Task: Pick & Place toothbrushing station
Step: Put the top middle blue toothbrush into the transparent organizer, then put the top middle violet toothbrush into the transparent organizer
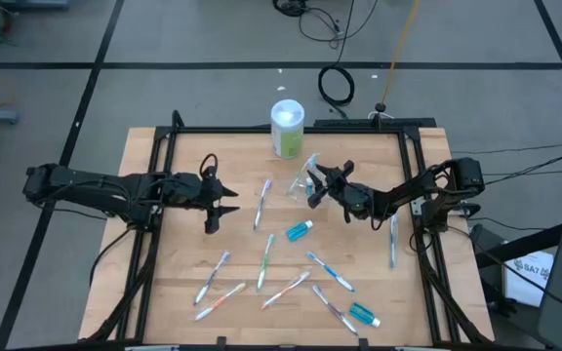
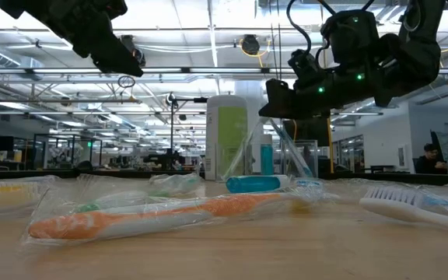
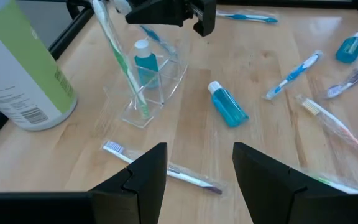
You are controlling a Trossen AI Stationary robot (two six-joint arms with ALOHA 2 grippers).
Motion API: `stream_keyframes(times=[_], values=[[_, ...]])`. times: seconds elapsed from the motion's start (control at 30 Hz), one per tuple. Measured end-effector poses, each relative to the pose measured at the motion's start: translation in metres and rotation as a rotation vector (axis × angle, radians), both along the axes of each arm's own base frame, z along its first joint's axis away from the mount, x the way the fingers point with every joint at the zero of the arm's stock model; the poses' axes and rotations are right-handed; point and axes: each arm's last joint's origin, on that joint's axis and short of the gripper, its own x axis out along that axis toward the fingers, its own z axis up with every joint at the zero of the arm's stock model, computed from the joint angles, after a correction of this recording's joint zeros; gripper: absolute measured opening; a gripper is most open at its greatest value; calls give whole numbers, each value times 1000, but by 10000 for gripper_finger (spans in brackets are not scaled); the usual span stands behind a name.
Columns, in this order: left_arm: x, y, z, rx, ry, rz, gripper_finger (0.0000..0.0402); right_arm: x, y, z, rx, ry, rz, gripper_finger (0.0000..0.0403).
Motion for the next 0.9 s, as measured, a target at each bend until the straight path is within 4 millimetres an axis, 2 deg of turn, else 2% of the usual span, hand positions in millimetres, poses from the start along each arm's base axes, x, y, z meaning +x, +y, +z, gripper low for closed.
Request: stream_keyframes(times=[0.13,0.4,0.57,0.77,0.9], values=[[0,0,0,0,0,0,191,-1,2,6,-24,5,10,176],[0,0,0,-7,-5,4,191,-12,15,33,-49,30,56,216],[0,0,0,-50,-13,30,191,-26,19,48,-49,94,75,222],[0,0,0,-142,-24,85,191,-44,19,67,-14,86,75,218],[5,0,-6,-212,1,134,191,-57,19,76,6,110,109,218]])
